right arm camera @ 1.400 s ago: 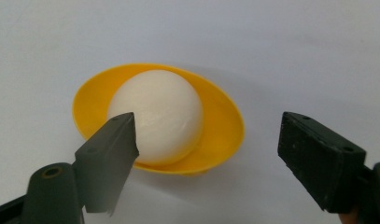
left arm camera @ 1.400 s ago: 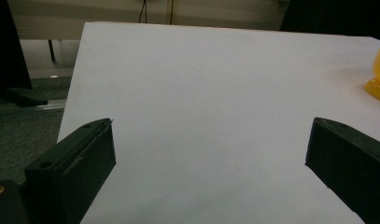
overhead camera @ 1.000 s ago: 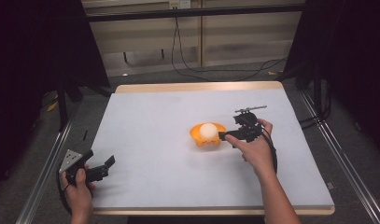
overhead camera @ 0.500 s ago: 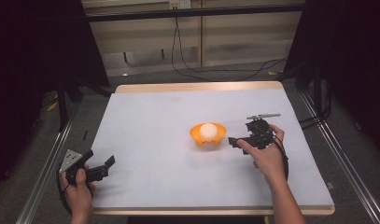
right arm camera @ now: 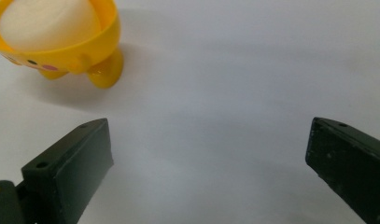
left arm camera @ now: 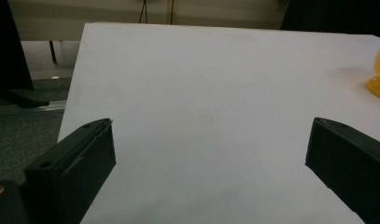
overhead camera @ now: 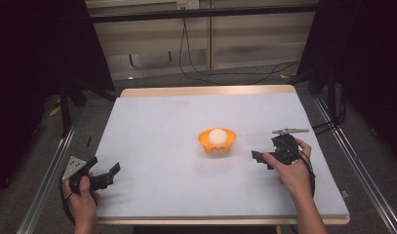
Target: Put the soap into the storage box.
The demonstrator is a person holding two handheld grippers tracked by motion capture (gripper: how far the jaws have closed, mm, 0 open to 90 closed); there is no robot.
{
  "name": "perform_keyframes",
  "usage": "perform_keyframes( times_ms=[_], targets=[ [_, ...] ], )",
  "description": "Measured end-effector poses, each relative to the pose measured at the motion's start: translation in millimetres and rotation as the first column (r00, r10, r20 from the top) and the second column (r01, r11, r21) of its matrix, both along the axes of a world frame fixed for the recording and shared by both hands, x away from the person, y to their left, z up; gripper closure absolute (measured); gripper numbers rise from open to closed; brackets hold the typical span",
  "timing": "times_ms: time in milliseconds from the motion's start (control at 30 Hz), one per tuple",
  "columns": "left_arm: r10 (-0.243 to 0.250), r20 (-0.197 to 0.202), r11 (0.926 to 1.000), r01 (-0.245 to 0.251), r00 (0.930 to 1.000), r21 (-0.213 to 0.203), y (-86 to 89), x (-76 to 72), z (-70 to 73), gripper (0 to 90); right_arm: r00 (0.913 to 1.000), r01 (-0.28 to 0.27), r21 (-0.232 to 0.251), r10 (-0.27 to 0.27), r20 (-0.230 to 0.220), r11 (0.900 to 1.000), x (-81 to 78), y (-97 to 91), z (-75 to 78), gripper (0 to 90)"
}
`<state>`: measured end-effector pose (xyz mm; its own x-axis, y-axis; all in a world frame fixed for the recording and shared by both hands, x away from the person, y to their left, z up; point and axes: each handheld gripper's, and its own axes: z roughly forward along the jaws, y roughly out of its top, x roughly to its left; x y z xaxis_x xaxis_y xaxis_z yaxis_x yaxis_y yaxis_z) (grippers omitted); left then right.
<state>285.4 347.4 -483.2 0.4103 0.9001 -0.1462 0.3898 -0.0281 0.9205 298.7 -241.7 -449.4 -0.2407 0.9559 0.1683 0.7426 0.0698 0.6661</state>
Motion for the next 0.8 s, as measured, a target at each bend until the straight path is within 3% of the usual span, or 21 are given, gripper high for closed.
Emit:
perform_keyframes(
  times_ms=[800],
  targets=[
    [0.001,-0.002,1.0,-0.001,1.0,0.008,-0.6,0.2,0.1,1.4,0.9984,0.043,-0.01,-0.042,0.038,0.999,-27.7,-47.6,-10.5,0.0]
  ],
)
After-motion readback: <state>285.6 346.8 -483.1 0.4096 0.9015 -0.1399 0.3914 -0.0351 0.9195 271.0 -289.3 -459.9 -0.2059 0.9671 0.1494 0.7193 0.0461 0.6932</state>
